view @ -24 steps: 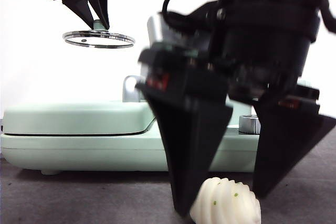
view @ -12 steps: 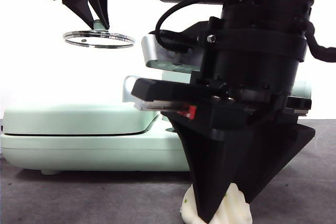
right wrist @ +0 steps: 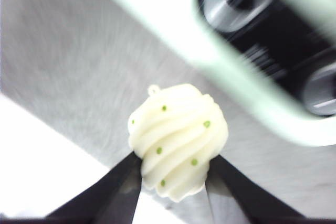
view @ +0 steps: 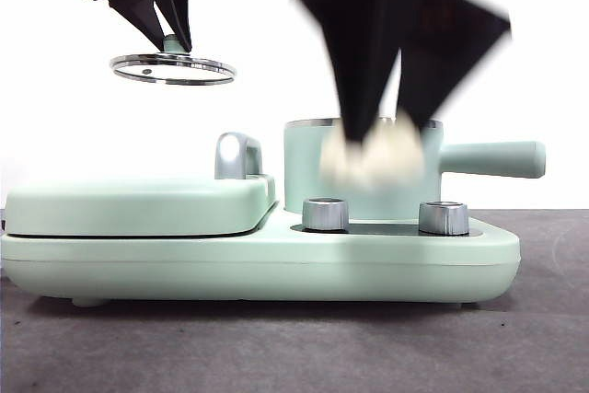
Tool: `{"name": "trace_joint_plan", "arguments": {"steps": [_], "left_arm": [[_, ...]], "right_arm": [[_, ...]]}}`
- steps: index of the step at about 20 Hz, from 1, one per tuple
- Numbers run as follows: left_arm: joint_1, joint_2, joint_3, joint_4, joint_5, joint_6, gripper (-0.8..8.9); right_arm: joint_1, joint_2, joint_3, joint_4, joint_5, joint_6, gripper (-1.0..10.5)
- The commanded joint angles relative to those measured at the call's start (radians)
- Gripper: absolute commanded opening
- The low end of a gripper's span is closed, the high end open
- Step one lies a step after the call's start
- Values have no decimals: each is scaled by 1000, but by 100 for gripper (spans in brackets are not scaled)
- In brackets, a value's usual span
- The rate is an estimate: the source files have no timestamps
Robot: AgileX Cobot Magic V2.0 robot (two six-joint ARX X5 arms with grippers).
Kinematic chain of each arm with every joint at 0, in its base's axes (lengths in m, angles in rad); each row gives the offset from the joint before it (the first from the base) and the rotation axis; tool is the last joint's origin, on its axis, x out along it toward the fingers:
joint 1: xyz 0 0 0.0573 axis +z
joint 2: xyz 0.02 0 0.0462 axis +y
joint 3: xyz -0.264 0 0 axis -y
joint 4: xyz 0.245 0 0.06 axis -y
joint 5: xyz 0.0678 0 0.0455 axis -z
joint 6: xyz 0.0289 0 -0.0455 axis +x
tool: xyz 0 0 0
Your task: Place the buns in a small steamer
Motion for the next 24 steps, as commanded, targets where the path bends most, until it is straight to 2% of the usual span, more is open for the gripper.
{"name": "trace_joint_plan", "arguments": {"steps": [1, 5, 8, 16, 24], "left_arm": [[-3, 10, 41, 18, 2, -8, 7], [-3, 10, 41, 18, 2, -8, 7], [-3, 10, 41, 18, 2, -8, 7], [-3, 10, 41, 19, 2, -8, 7], [-3, 10, 40, 19, 2, -8, 7]], "right_arm": [[-90, 14, 133, -25, 0, -124, 167], [-270, 111, 342, -74, -2, -224, 167], [-340, 224, 469, -88, -11, -269, 167], [-362, 432, 527, -82, -21, -295, 167], [-374, 483, 526, -82, -6, -296, 197]]}}
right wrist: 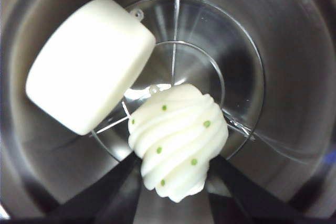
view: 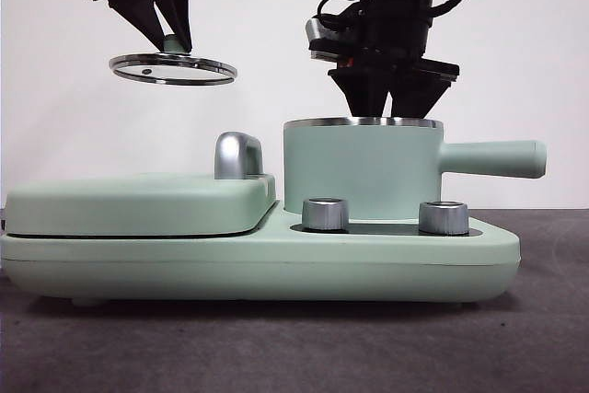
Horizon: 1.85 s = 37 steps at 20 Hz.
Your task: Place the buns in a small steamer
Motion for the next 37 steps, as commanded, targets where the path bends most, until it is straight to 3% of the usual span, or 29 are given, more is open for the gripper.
{"name": "trace_joint_plan", "arguments": {"steps": [1, 8, 16, 21, 23, 27, 32, 37], "left_arm": [[-3, 10, 40, 19, 2, -7, 7], [-3, 10, 40, 19, 2, -7, 7], [-3, 10, 40, 19, 2, -7, 7], [-3, 10, 40, 19, 2, -8, 7], [-3, 10, 40, 20, 2, -10, 7], [-10, 11, 40, 16, 2, -15, 7], [-34, 11, 40, 14, 3, -23, 7], [-90, 11, 40, 5, 3, -24, 7]], "right_arm": [[2, 28, 23, 1, 5, -13, 242], [2, 28, 23, -3, 6, -11, 406], [2, -1, 69, -23, 13, -6, 407], [2, -90, 137, -126, 13, -3, 406], [2, -156, 137, -215, 15, -3, 406], [4, -373, 47, -221, 13, 4, 406], [11, -734, -199, -219, 8, 31, 406], [19, -1147, -602, 33, -111, 124, 406]]}}
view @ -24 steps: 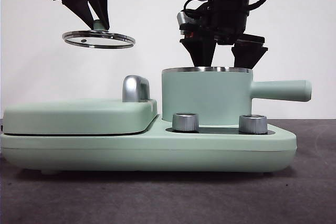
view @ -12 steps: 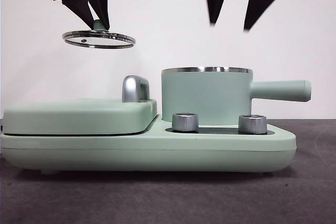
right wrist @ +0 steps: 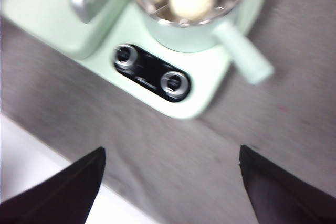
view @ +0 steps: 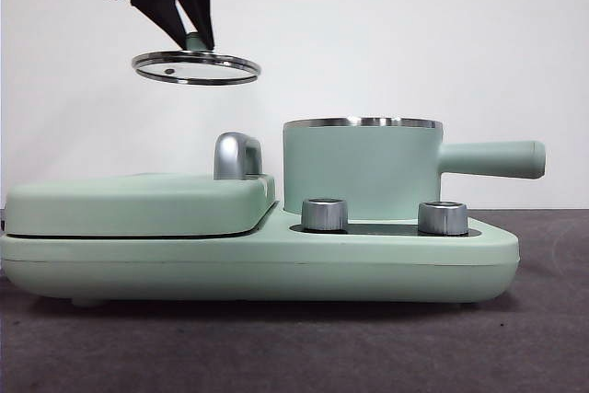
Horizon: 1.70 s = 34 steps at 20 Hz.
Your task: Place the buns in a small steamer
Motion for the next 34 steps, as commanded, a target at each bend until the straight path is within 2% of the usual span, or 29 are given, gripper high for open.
{"name": "trace_joint_plan", "arguments": {"steps": [1, 5, 9, 13, 18, 25, 28, 34], "left_arm": [[-33, 11, 40, 12, 2, -10, 7], [-104, 11, 39, -13, 2, -23, 7], [-176, 11, 35, -31, 2, -31, 7], [-271, 11, -2, -32, 2, -45, 7], [-339, 11, -69, -15, 2, -29, 8], [-388, 11, -87, 70, 6, 17, 8], [-396, 11, -87, 87, 42, 35, 7], [-404, 13, -89, 89, 44, 55, 8]], "right_arm": [[16, -193, -178, 156, -16, 67, 406], [17, -482, -427, 262, -22, 101, 405], [17, -626, -536, 269, -22, 127, 405], [16, -639, -548, 280, -16, 130, 405], [16, -639, -548, 296, -15, 111, 405], [16, -639, -548, 296, -2, 89, 405], [16, -639, -548, 296, 4, 84, 405], [16, -639, -548, 296, 4, 82, 405]]}}
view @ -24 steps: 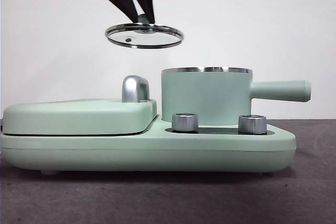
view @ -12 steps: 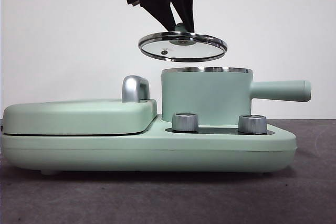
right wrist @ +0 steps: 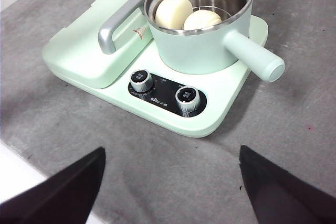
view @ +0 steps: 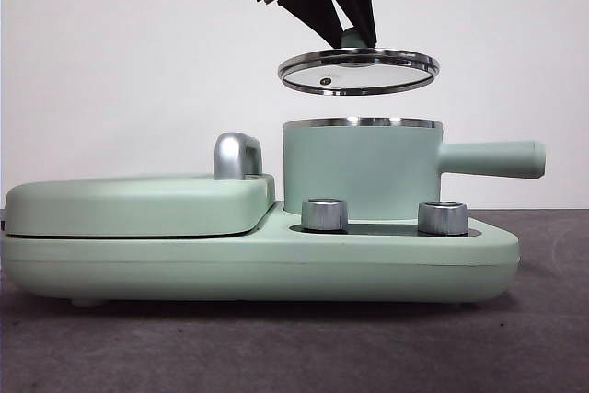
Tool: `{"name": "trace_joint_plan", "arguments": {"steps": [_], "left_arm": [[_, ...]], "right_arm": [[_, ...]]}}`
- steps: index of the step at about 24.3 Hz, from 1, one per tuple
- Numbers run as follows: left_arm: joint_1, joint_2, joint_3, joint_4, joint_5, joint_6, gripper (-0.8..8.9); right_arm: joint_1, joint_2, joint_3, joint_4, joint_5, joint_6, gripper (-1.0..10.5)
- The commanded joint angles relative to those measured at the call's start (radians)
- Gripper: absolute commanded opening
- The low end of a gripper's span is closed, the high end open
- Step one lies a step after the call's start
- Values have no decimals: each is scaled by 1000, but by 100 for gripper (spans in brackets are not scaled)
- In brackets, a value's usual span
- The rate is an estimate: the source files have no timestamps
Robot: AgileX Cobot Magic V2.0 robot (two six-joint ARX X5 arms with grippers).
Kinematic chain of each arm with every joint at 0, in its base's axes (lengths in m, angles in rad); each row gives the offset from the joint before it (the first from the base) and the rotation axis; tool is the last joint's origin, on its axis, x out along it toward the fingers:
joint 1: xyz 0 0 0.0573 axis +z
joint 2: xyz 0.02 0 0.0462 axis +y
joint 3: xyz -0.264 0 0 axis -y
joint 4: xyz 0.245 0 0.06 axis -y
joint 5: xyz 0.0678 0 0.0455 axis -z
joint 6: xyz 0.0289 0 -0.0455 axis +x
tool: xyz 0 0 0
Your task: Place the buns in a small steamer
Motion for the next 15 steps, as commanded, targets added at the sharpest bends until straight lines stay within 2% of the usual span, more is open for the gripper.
{"name": "trace_joint_plan", "arguments": {"steps": [1, 15], "left_arm": [[-15, 18, 25, 22, 6, 24, 8], [-22, 76, 25, 18, -32, 40, 7]], "right_arm": [[5, 2, 4, 11, 2, -12, 405], [5, 2, 4, 10, 2, -12, 405]]}}
